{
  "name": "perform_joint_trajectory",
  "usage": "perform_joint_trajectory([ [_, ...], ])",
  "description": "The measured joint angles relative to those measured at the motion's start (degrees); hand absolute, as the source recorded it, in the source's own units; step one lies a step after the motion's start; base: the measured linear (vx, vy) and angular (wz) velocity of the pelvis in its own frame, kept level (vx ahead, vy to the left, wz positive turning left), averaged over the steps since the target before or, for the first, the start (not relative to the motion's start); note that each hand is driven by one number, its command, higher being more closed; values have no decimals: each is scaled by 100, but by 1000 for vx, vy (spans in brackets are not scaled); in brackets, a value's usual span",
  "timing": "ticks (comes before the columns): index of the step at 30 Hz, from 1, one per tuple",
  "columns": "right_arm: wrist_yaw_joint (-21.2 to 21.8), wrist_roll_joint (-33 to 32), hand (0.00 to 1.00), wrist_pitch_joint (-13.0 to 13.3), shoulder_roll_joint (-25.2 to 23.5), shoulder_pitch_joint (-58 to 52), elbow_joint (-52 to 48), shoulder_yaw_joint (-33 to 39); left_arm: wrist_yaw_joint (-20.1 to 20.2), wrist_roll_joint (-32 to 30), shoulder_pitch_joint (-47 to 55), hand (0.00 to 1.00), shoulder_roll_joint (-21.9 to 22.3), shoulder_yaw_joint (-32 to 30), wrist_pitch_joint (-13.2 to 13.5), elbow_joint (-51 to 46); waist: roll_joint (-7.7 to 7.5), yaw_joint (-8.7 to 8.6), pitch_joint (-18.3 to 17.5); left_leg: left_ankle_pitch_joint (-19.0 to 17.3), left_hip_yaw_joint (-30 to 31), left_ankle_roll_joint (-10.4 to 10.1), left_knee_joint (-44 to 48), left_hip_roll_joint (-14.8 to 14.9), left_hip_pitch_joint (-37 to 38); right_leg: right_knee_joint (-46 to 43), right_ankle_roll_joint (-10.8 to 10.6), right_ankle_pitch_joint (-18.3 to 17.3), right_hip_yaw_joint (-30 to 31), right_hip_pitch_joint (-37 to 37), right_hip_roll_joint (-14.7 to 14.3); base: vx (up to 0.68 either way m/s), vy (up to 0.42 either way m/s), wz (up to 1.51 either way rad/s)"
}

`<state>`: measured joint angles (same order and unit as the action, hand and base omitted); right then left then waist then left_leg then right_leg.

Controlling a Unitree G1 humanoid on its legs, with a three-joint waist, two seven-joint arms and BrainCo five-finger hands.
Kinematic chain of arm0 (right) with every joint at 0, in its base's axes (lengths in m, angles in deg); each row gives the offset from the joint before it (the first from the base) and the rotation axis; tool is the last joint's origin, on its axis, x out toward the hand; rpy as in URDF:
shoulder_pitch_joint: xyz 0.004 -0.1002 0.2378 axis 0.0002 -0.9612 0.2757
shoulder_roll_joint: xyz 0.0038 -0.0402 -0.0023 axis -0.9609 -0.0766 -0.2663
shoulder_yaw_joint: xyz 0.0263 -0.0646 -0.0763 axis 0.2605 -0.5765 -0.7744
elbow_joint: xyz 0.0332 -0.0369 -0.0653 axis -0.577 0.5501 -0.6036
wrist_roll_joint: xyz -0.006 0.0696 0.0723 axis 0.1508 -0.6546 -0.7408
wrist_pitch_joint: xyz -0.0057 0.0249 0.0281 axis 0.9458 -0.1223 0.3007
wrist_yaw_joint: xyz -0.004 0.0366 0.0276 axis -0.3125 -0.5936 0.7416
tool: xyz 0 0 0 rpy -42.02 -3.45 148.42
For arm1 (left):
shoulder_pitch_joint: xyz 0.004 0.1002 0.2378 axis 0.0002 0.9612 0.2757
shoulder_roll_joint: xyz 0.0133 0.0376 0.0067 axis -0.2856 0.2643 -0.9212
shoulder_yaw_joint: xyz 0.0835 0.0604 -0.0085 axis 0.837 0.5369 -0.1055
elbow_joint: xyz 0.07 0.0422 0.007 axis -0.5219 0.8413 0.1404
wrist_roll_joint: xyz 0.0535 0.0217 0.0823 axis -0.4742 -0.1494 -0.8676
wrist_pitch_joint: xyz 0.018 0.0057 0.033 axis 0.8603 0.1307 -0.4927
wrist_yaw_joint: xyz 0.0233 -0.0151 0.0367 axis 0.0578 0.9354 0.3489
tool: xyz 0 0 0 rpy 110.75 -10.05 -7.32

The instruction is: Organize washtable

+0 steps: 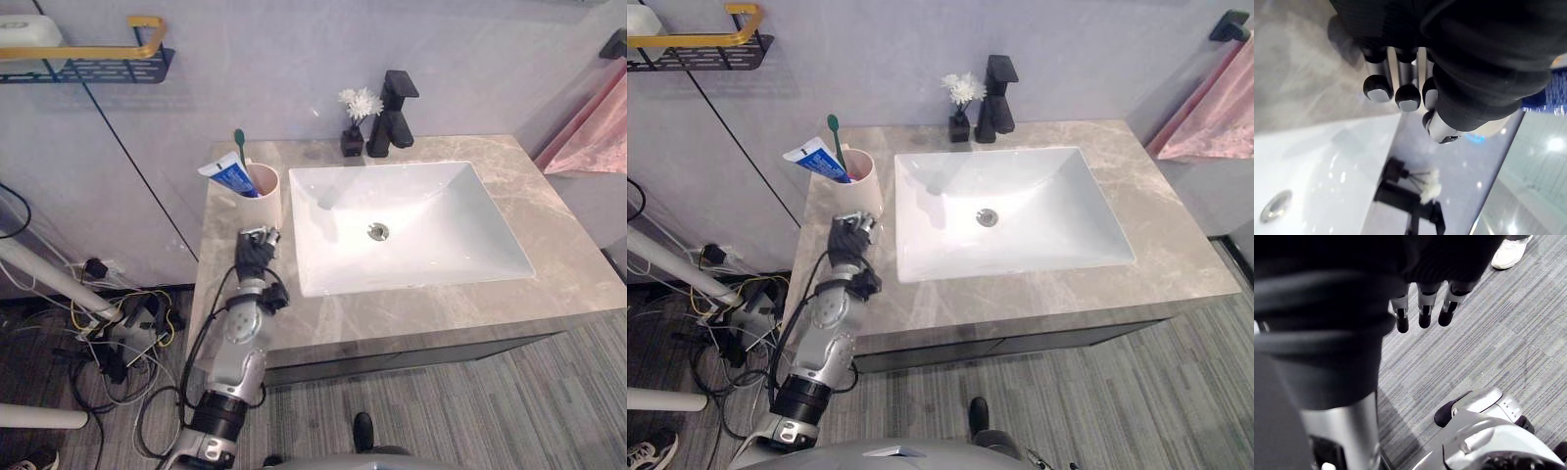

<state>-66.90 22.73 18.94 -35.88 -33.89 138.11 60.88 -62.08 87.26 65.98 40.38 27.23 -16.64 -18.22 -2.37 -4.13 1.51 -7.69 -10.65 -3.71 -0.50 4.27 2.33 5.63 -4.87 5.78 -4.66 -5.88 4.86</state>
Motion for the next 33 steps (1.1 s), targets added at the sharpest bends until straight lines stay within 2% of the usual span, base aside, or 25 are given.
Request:
perform_joint_trajectory([
  [7,-3,-2,0,2,1,0,-1,-90,390,132,121,100,27,387,-11,-57,1,4,-1,1,41,0,17,0,-18,-10,5,-8,-47,9,8,-1,-1,1],
  [14,-4,-2,0,5,40,-1,0,-116,365,123,46,100,29,517,-31,-1,1,-2,-1,1,58,0,23,0,-22,-18,7,-12,-69,16,12,1,0,1],
  [20,-7,-1,0,5,51,-1,2,-123,51,66,-169,100,38,418,-33,162,3,-11,-2,1,17,0,29,0,-9,-15,8,-10,-50,16,12,-1,0,-1],
  [33,-4,2,0,1,49,-7,-22,-93,-585,13,-610,100,64,-449,-22,484,8,-35,-4,-17,-101,-6,28,4,40,-4,10,-1,75,2,-10,1,1,-4],
])
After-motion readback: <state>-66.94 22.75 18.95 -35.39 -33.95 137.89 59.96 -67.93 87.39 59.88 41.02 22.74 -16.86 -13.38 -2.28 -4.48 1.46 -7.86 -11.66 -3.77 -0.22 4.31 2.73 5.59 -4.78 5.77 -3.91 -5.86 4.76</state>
